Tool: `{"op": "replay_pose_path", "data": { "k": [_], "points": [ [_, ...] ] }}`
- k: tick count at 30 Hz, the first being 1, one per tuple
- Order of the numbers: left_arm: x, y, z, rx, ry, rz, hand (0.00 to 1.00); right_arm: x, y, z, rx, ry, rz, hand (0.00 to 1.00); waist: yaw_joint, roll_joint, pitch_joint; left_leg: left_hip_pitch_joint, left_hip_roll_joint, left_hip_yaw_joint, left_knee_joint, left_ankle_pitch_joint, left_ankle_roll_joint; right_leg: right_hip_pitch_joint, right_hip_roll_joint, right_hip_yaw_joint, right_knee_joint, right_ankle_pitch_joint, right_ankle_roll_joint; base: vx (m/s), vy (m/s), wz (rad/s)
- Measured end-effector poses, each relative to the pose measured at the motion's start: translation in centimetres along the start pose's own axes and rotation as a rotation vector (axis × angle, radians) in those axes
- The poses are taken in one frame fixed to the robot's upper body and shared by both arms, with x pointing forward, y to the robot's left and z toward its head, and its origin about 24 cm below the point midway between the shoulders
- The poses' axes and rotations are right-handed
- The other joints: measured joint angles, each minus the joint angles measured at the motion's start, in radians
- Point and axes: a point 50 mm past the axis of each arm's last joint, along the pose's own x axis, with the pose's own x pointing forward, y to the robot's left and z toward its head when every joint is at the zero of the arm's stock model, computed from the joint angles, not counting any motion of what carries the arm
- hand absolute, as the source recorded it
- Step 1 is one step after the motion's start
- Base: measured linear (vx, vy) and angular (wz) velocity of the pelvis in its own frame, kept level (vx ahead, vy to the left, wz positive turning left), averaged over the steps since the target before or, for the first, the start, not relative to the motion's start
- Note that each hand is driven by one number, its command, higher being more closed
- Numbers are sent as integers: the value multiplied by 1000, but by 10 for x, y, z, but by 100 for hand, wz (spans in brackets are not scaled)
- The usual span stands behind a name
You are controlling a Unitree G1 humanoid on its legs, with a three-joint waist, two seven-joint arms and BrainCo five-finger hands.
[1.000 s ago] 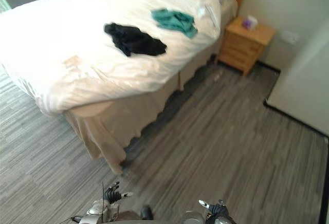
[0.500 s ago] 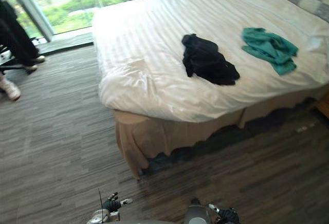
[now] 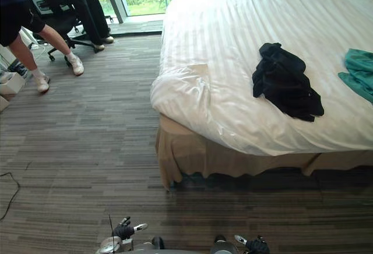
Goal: Tidy the bed and pick cloth on bed and put in laundry
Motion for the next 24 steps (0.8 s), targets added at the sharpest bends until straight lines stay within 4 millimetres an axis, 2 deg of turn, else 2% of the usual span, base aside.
{"op": "replay_pose_path", "data": {
  "k": [2, 5, 6, 7, 9, 10, 11, 14, 16, 18, 21, 24],
  "points": [
    [0, 0, -1, -15, 6, 2, 0, 0, -1, -2, 13, 5, -6, 0, 1, 5, -5, 14, 6, 13, -1, -65, -12, 1, 8, 26, -19, 22, 16, 13, 187, -50],
    [1, 8, 4, 0, -5, 18, 0, -2, 6, -5, 30, 15, 9, 0, 3, -43, 4, 48, -12, 73, 19, -110, -5, -45, -25, 93, 92, -4, 48, -14, 184, -58],
    [2, 16, 5, 17, -3, 32, 0, -3, 12, -7, 30, 20, 25, 0, 0, -61, 9, 67, -21, 101, 34, -130, -3, -86, -42, 125, 192, -24, 69, -12, 163, -67],
    [2, 19, 4, 34, 7, 37, 0, -3, 15, -8, 30, 19, 33, 0, -1, -77, 7, 89, -22, 126, 47, -145, -5, -131, -50, 135, 298, -27, 73, 2, 117, -63],
    [3, 22, 5, 70, 17, 35, 0, -4, 20, -8, 8, 16, 51, 0, -9, -98, 6, 113, -33, 145, 50, -152, -5, -175, -71, 112, 398, -26, 72, 35, 80, -35],
    [3, 24, 6, 78, 16, 39, 0, -4, 22, -7, 8, 13, 54, 0, -25, -100, 6, 110, -39, 144, 49, -152, -5, -183, -80, 87, 390, -25, 71, 45, 59, -12],
    [3, 24, 5, 81, 18, 38, 0, -4, 21, -7, 5, 11, 55, 0, -30, -98, 5, 105, -40, 144, 49, -152, -5, -179, -80, 78, 370, -25, 71, 61, 40, -3],
    [4, 22, 10, 82, 12, 33, 0, -3, 20, -5, 0, 8, 51, 0, -44, -93, 6, 69, -39, 144, 55, -150, -6, -111, -57, 59, 169, -11, 75, 46, 16, -7],
    [4, 15, 7, 87, 23, 15, 0, -2, 14, 0, -12, -5, 39, 0, -52, -54, 16, 59, -35, 125, 26, -130, -7, -63, -29, 56, 22, 69, 70, -3, 12, -4],
    [4, 14, 8, 84, 19, 14, 0, -2, 13, -2, -13, 1, 37, 0, -56, -42, 17, 56, -38, 118, 23, -127, -4, -39, -25, 50, -34, 91, 60, -11, 12, 3],
    [4, 16, 5, 62, 26, 23, 0, -3, 12, -7, -17, 17, 35, 0, -53, -45, 10, 69, -39, 102, 14, -123, -4, 18, -18, 37, -102, 111, 53, -58, -1, 14],
    [2, 17, 0, 67, 39, 20, 0, -3, 13, -9, -23, 23, 37, 0, -53, -54, 3, 67, -49, 83, -29, -91, -1, 23, -19, 17, -133, 124, 46, -80, -28, 17]
  ]
}}
